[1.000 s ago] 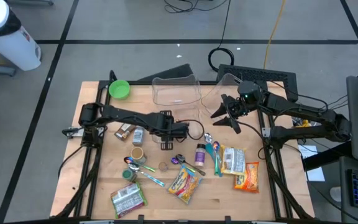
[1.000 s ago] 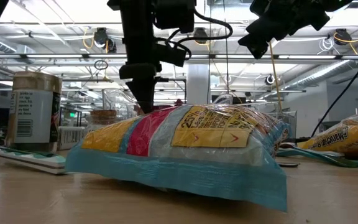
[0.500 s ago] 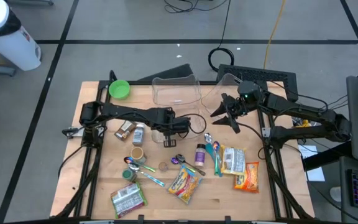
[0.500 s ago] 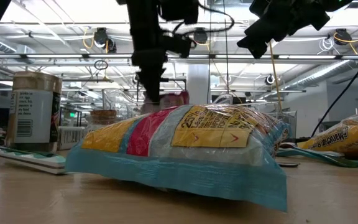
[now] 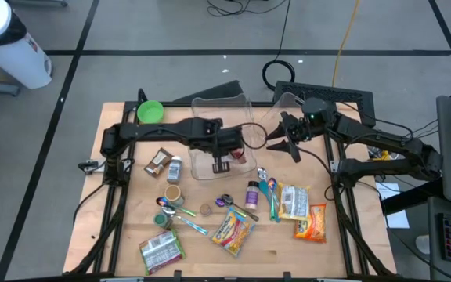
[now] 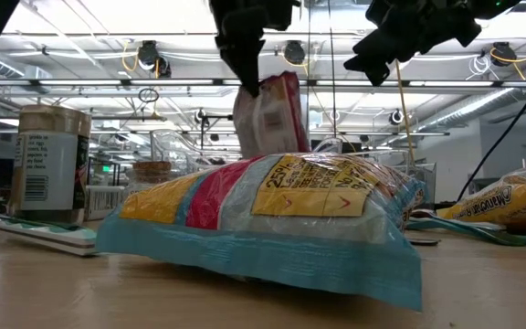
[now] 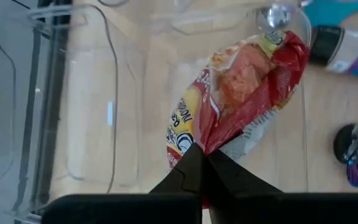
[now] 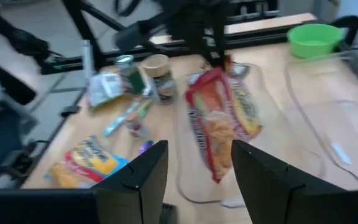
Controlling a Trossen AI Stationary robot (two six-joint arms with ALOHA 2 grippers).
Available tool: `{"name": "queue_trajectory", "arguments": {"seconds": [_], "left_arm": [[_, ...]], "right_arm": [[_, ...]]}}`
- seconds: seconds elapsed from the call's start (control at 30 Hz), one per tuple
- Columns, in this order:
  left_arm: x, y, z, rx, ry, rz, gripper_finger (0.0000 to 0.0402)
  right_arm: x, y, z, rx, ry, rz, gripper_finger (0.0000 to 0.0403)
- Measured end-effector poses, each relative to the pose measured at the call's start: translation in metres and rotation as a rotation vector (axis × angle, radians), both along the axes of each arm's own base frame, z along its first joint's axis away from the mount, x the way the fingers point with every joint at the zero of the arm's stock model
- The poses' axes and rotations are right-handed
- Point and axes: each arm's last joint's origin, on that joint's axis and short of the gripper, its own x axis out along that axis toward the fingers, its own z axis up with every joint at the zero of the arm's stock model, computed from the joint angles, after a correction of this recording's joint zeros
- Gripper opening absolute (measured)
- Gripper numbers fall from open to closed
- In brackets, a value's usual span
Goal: Pick & Place Food Item
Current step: Put the red noodle pack into the top left transparent bin
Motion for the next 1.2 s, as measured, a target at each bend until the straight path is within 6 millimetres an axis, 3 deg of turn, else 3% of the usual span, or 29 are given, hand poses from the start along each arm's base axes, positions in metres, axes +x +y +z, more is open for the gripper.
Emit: {"name": "queue_trajectory", "arguments": {"seconds": [0.23,0.5,0.8,1.03,1.2], "left_arm": [[0.001,0.006,0.013,0.011,-0.033,-0.040,0.0001],[0.003,-0.007,0.041,0.280,-0.013,-0.304,0.0001],[0.018,-0.037,0.057,0.574,-0.031,-0.819,0.0001],[0.020,-0.052,0.058,0.624,-0.040,-0.985,0.0001],[0.020,-0.062,0.058,0.641,-0.043,-1.093,0.0001]], "right_arm": [[0.001,0.003,0.007,0.033,-0.078,0.118,0.0169],[0.004,-0.001,0.008,0.034,-0.110,0.129,0.0169],[0.020,-0.007,0.006,0.117,-0.169,0.224,0.0169],[0.018,-0.016,0.011,0.084,-0.219,0.203,0.0169],[0.019,-0.020,0.009,0.150,-0.221,0.301,0.0169]]}}
